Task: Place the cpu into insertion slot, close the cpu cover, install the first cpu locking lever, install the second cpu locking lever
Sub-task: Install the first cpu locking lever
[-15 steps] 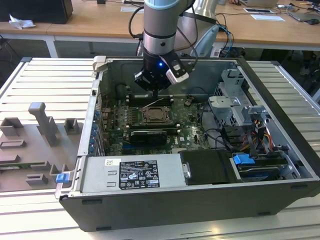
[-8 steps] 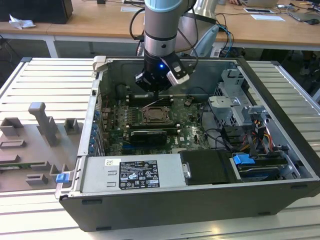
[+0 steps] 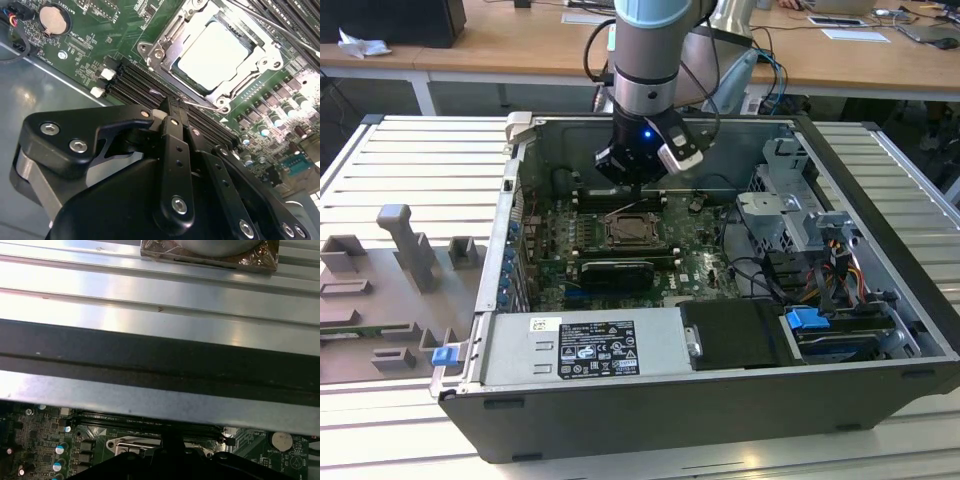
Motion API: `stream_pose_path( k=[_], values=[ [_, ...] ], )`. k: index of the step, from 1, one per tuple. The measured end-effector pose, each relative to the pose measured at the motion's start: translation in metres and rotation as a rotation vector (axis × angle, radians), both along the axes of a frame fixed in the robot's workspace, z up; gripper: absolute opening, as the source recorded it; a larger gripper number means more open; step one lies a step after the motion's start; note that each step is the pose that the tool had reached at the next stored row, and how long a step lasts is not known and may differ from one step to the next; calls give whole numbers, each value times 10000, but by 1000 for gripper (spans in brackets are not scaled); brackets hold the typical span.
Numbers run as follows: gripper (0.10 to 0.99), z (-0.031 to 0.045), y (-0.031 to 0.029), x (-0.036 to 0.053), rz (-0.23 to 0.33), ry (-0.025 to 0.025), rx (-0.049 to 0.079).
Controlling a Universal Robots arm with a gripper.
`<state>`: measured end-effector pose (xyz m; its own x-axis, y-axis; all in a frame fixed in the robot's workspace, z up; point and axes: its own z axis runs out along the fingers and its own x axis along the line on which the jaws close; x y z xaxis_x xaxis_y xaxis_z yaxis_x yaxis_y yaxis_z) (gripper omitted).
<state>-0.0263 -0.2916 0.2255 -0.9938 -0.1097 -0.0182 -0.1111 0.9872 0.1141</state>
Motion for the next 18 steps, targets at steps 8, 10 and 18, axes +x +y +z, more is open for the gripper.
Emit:
stream_pose_path(
  k=[8,10,18],
  values=[
    [106,-61,0,45,-11,0,0],
    [106,-76,0,53,-13,1,0],
    [106,-149,0,82,-42,0,0]
  ],
)
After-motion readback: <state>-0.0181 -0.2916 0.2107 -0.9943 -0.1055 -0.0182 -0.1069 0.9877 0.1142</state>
